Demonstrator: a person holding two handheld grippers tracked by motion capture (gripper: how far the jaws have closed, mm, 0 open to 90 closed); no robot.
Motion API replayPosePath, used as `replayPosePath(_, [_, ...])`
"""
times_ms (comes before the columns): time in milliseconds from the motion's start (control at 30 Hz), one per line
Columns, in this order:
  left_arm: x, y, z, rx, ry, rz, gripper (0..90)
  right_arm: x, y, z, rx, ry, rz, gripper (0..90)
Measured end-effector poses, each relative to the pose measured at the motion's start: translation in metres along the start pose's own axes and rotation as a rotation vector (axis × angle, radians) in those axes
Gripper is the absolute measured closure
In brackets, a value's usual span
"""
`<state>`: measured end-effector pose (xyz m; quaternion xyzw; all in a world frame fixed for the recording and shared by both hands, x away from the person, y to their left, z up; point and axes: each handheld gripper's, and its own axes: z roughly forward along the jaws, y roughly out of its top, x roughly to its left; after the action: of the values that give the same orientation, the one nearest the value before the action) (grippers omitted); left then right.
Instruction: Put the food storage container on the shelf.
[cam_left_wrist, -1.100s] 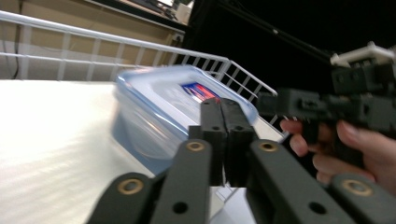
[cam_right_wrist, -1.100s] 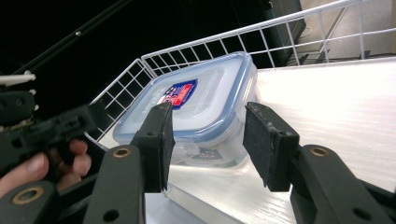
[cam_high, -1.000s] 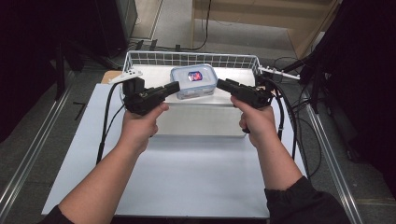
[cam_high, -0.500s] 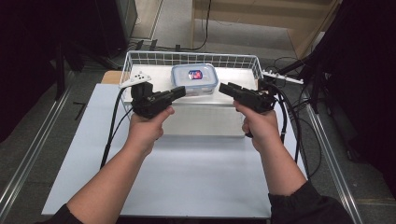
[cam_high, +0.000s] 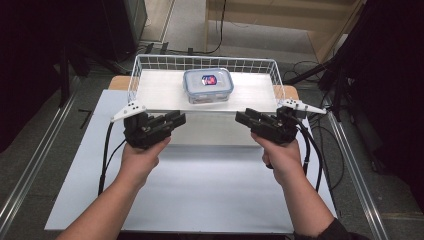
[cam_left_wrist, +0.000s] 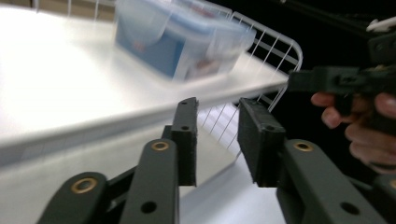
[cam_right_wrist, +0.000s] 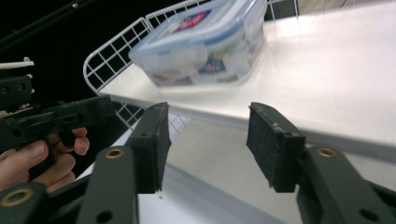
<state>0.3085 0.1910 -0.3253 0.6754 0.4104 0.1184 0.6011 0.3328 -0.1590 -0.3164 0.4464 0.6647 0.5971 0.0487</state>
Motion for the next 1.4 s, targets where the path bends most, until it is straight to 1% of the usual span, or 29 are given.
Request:
replayPosePath(67, [0.002, -0.011, -0.006, 0.010, 0.015, 0.013, 65.6, 0.000, -0.003, -0.001, 0.001, -0.001, -0.001, 46.3])
replayPosePath(133, [0.004, -0.021, -0.012, 0.017, 0.028, 0.023, 61.8, 0.000, -0.010, -0.003, 0.010, -0.012, -0.024, 43.6])
replayPosePath(233, [0.007, -0.033, -0.017, 0.027, 0.044, 0.032, 59.0, 0.002, -0.023, -0.005, 0.021, -0.048, -0.081, 39.9])
replayPosePath(267, [0.009, -0.041, -0.020, 0.042, 0.056, 0.033, 58.9, 0.003, -0.030, -0.005, 0.029, -0.063, -0.101, 37.6])
replayPosePath(300, [0.009, -0.041, -0.020, 0.042, 0.056, 0.033, 58.0, 0.003, -0.030, -0.005, 0.029, -0.063, -0.101, 37.6])
replayPosePath(400, [0.011, -0.053, -0.025, 0.062, 0.073, 0.043, 55.8, 0.005, -0.046, -0.007, 0.034, -0.095, -0.153, 35.1])
replayPosePath(433, [0.012, -0.058, -0.027, 0.073, 0.084, 0.057, 54.5, 0.005, -0.050, -0.007, 0.036, -0.101, -0.161, 34.6])
replayPosePath(467, [0.012, -0.062, -0.028, 0.079, 0.094, 0.065, 53.2, 0.005, -0.057, -0.008, 0.036, -0.110, -0.178, 33.5])
replayPosePath(500, [0.013, -0.066, -0.030, 0.091, 0.104, 0.079, 52.4, 0.005, -0.061, -0.009, 0.041, -0.113, -0.178, 31.9])
replayPosePath(533, [0.015, -0.075, -0.034, 0.097, 0.124, 0.092, 49.1, 0.003, -0.075, -0.010, 0.046, -0.118, -0.176, 27.6])
replayPosePath(567, [0.015, -0.079, -0.036, 0.100, 0.132, 0.095, 48.2, 0.002, -0.080, -0.010, 0.046, -0.122, -0.181, 26.9])
replayPosePath(600, [0.015, -0.079, -0.036, 0.100, 0.132, 0.095, 47.0, 0.001, -0.087, -0.012, 0.046, -0.134, -0.188, 26.2])
replayPosePath(633, [0.017, -0.088, -0.041, 0.120, 0.143, 0.106, 45.5, 0.000, -0.094, -0.013, 0.046, -0.144, -0.199, 24.8])
replayPosePath(667, [0.017, -0.088, -0.041, 0.120, 0.143, 0.106, 44.0, -0.001, -0.101, -0.014, 0.049, -0.160, -0.209, 23.5])
replayPosePath(700, [0.017, -0.093, -0.043, 0.132, 0.148, 0.114, 44.0, -0.001, -0.101, -0.014, 0.049, -0.160, -0.209, 23.5])
replayPosePath(733, [0.016, -0.102, -0.046, 0.158, 0.154, 0.128, 40.5, -0.003, -0.117, -0.016, 0.058, -0.194, -0.228, 19.5])
replayPosePath(833, [0.015, -0.115, -0.053, 0.196, 0.171, 0.149, 35.5, -0.004, -0.134, -0.019, 0.065, -0.227, -0.262, 15.4])
replayPosePath(867, [0.015, -0.115, -0.053, 0.196, 0.171, 0.149, 33.6, -0.004, -0.134, -0.019, 0.065, -0.227, -0.262, 15.4])
replayPosePath(900, [0.014, -0.121, -0.056, 0.198, 0.180, 0.156, 33.6, -0.005, -0.140, -0.021, 0.065, -0.239, -0.268, 14.2])
replayPosePath(933, [0.013, -0.124, -0.057, 0.207, 0.185, 0.160, 31.4, -0.006, -0.148, -0.022, 0.066, -0.250, -0.274, 13.8])
replayPosePath(967, [0.013, -0.134, -0.061, 0.217, 0.204, 0.170, 27.1, -0.007, -0.158, -0.026, 0.063, -0.262, -0.284, 13.4])
replayPosePath(1033, [0.012, -0.145, -0.066, 0.223, 0.224, 0.173, 20.1, -0.008, -0.168, -0.030, 0.062, -0.272, -0.288, 12.7])
replayPosePath(1067, [0.012, -0.145, -0.066, 0.223, 0.224, 0.173, 15.0, -0.008, -0.168, -0.030, 0.062, -0.272, -0.288, 12.7])
replayPosePath(1100, [0.011, -0.152, -0.068, 0.236, 0.238, 0.181, 15.0, -0.009, -0.172, -0.033, 0.062, -0.273, -0.287, 12.0])
replayPosePath(1167, [0.009, -0.155, -0.067, 0.266, 0.246, 0.217, 8.4, -0.009, -0.177, -0.038, 0.069, -0.280, -0.302, 11.8])
replayPosePath(1200, [0.008, -0.154, -0.065, 0.280, 0.256, 0.248, 8.4, -0.009, -0.177, -0.038, 0.069, -0.280, -0.302, 11.8])
replayPosePath(1233, [0.007, -0.153, -0.064, 0.277, 0.260, 0.263, 7.2, -0.011, -0.177, -0.039, 0.058, -0.279, -0.293, 11.8])
replayPosePath(1333, [0.005, -0.153, -0.061, 0.272, 0.245, 0.256, 7.6, -0.011, -0.177, -0.037, 0.058, -0.281, -0.292, 11.8])
replayPosePath(1400, [0.003, -0.153, -0.058, 0.269, 0.232, 0.258, 7.8, -0.011, -0.177, -0.034, 0.057, -0.267, -0.294, 11.9])
